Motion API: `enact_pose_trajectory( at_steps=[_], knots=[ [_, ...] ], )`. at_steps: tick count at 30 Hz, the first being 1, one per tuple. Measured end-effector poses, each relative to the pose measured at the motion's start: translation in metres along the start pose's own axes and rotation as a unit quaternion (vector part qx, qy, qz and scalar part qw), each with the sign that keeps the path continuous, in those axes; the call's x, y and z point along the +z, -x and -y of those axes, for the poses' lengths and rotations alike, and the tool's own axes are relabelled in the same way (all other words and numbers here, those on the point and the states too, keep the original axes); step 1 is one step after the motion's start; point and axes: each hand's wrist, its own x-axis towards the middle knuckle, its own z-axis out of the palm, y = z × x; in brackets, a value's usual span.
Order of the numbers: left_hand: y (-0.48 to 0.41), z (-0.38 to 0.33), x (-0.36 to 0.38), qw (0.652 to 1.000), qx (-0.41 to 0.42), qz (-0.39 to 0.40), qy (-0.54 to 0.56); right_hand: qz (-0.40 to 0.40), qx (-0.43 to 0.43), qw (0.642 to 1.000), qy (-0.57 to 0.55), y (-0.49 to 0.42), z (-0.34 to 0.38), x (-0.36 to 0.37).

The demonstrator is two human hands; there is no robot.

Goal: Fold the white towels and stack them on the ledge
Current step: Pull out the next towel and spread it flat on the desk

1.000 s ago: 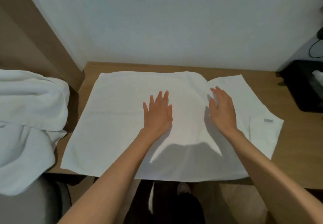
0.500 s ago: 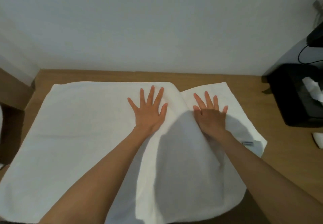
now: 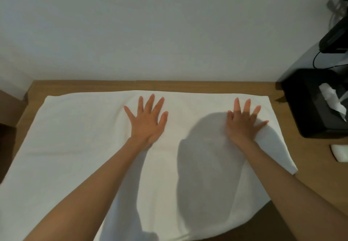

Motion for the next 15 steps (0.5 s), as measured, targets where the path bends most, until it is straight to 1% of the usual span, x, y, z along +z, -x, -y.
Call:
enact_pose_trajectory(
  at_steps=[1,3,5,6,8,9,12,15],
  knots=[
    [-0.002,-0.004,-0.002,1.000,0.002,-0.010,0.010,-0.016,-0.030,0.999,-0.009,0.004,0.014,0.000],
    [-0.007,-0.014,-0.004,0.999,0.012,-0.031,0.026,-0.038,-0.118,0.992,-0.012,0.016,0.050,0.004],
    [-0.013,-0.025,-0.001,0.999,0.018,-0.032,0.037,-0.038,-0.196,0.980,-0.010,0.028,0.087,0.015],
    [-0.017,-0.028,0.003,0.999,0.017,-0.025,0.037,-0.027,-0.218,0.976,-0.012,0.033,0.102,0.022],
    [-0.020,-0.029,0.012,1.000,0.017,-0.015,0.014,-0.002,-0.227,0.974,-0.002,0.038,0.118,0.036],
    [-0.021,-0.028,0.017,1.000,0.018,-0.018,-0.004,-0.005,-0.228,0.974,0.002,0.038,0.119,0.042],
    [-0.022,-0.024,0.025,0.999,0.011,-0.047,-0.016,-0.047,-0.243,0.968,-0.025,0.029,0.103,0.047],
    [-0.024,-0.025,0.027,0.998,0.002,-0.057,-0.006,-0.056,-0.214,0.975,0.007,0.011,0.071,0.041]
  ],
)
